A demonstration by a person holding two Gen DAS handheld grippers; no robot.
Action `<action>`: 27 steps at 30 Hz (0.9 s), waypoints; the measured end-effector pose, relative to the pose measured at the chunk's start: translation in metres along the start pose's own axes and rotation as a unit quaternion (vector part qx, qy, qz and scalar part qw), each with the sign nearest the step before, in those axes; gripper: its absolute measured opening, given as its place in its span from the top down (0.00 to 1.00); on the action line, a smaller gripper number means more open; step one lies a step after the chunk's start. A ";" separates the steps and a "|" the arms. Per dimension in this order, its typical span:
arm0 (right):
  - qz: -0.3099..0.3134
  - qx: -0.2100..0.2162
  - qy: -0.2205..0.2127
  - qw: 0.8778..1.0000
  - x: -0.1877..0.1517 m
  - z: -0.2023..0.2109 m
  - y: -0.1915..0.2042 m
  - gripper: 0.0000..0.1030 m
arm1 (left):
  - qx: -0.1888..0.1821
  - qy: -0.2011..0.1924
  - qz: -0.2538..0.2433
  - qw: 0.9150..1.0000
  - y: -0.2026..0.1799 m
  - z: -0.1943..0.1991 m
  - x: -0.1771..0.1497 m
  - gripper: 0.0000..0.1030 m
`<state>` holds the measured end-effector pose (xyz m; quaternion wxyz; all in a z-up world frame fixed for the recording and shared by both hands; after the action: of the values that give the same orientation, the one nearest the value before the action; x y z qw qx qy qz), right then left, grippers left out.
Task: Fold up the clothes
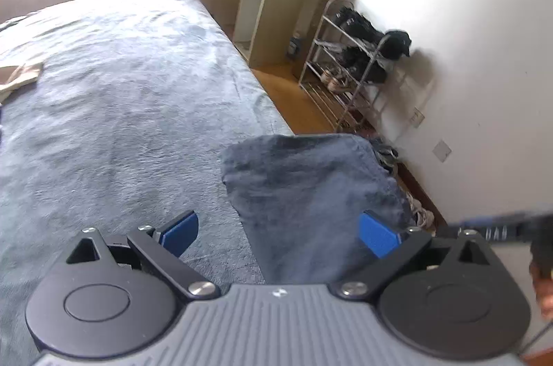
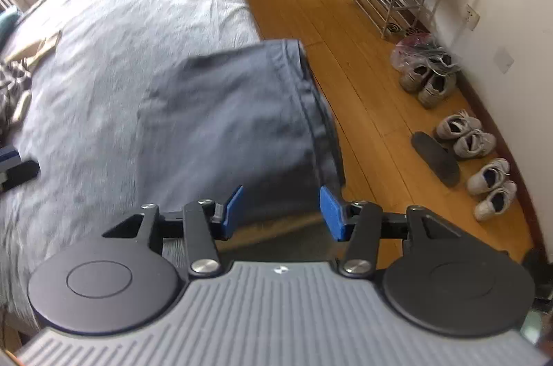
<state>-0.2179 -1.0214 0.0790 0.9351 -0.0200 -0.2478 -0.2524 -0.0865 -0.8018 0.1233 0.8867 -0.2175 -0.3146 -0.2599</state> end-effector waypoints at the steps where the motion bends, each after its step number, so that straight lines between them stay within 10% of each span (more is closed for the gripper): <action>1: 0.000 -0.002 0.001 1.000 -0.006 0.006 0.003 0.52 | 0.007 -0.007 -0.001 1.000 -0.001 0.009 0.000 0.03; 10: 0.020 -0.013 -0.068 0.997 -0.033 0.095 0.026 0.23 | 0.028 -0.084 -0.034 0.996 -0.026 0.116 -0.008 0.00; 27: 0.053 0.000 -0.145 0.988 -0.050 0.195 0.059 0.10 | 0.062 -0.113 0.003 0.992 -0.045 0.221 -0.013 0.00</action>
<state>-0.3155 -0.9147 0.2312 0.9013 -0.0692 -0.3793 -0.1973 -0.2201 -0.7107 0.2815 0.8580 -0.1908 -0.4278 -0.2108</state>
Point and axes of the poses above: each gripper's, at about its wrist camera, not at the fingertips, and z roughly against the way its jaws point, y to its left, x to its top, the point moved 7 cm from there along -z, roughly the way its jaws point, and after that the axes turned 3 degrees about -y, right-handed, at the moved point
